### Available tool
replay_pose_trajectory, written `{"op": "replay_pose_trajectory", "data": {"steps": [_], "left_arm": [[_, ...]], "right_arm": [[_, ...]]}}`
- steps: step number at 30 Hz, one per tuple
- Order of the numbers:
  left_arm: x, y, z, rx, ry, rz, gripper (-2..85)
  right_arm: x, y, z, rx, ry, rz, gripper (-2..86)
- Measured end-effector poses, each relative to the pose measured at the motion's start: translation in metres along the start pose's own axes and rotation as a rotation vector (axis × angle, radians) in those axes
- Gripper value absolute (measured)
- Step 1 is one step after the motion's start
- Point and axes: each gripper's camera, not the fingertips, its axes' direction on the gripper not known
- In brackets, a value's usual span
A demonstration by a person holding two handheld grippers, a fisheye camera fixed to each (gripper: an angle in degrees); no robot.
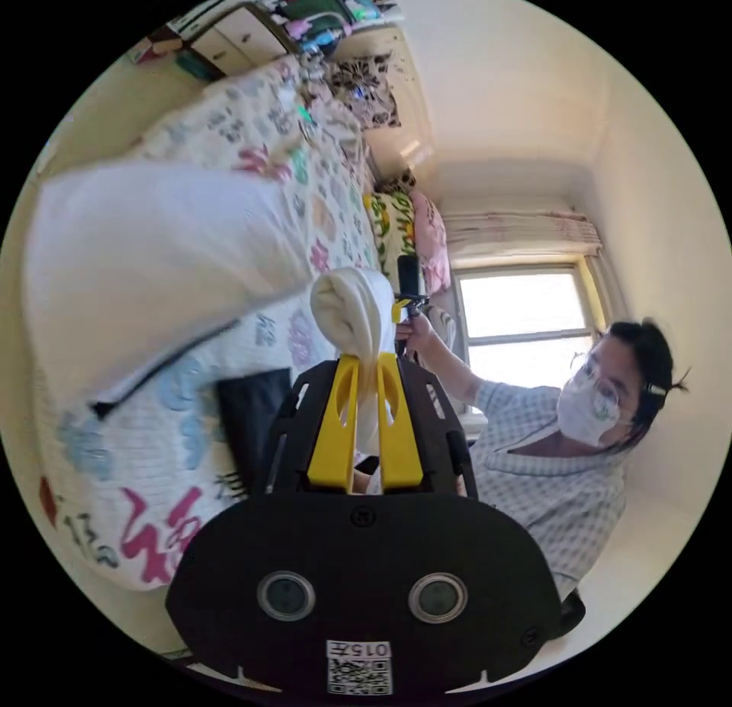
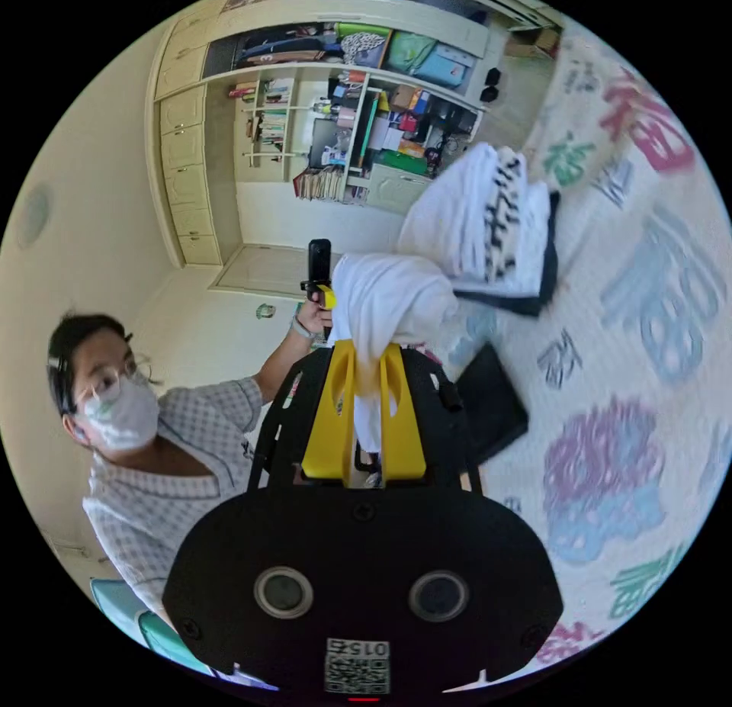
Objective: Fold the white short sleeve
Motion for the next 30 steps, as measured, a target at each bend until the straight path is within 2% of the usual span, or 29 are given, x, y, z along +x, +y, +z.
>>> {"op": "replay_pose_trajectory", "data": {"steps": [4, 8, 13, 15, 18, 21, 23, 24, 26, 30], "left_arm": [[-0.004, -0.034, -0.080, 0.071, -0.109, -0.090, 3.2], [-0.037, -0.039, -0.107, 0.071, -0.135, -0.238, 3.8], [-0.037, -0.019, -0.120, 0.138, -0.004, -0.192, 4.5], [-0.029, -0.004, -0.129, 0.169, -0.013, -0.172, 4.2], [-0.001, 0.035, -0.138, 0.230, -0.125, -0.083, 4.0], [0.033, 0.085, -0.114, 0.231, -0.338, -0.008, 6.5], [0.044, 0.122, -0.066, 0.132, -0.516, -0.058, 10.1], [0.044, 0.130, -0.051, 0.106, -0.542, -0.077, 10.7], [0.039, 0.159, 0.012, 0.034, -0.487, -0.145, 11.9], [0.023, 0.182, 0.089, 0.003, -0.396, -0.278, 12.2]], "right_arm": [[0.020, -0.116, 0.045, -0.044, 0.140, -0.001, 5.7], [0.069, -0.176, 0.084, -0.109, 0.273, 0.137, 5.8], [0.099, -0.190, 0.096, -0.097, 0.263, 0.152, 5.0], [0.105, -0.184, 0.091, -0.065, 0.271, 0.144, 3.5], [0.105, -0.157, 0.081, 0.005, 0.282, 0.085, 1.6], [0.100, -0.109, 0.090, 0.006, 0.470, 0.002, 3.2], [0.110, -0.062, 0.118, -0.050, 0.654, 0.037, 6.3], [0.115, -0.051, 0.126, -0.070, 0.676, 0.064, 7.0], [0.145, -0.007, 0.164, -0.134, 0.687, 0.217, 9.0], [0.187, 0.038, 0.210, -0.088, 0.550, 0.390, 9.7]]}}
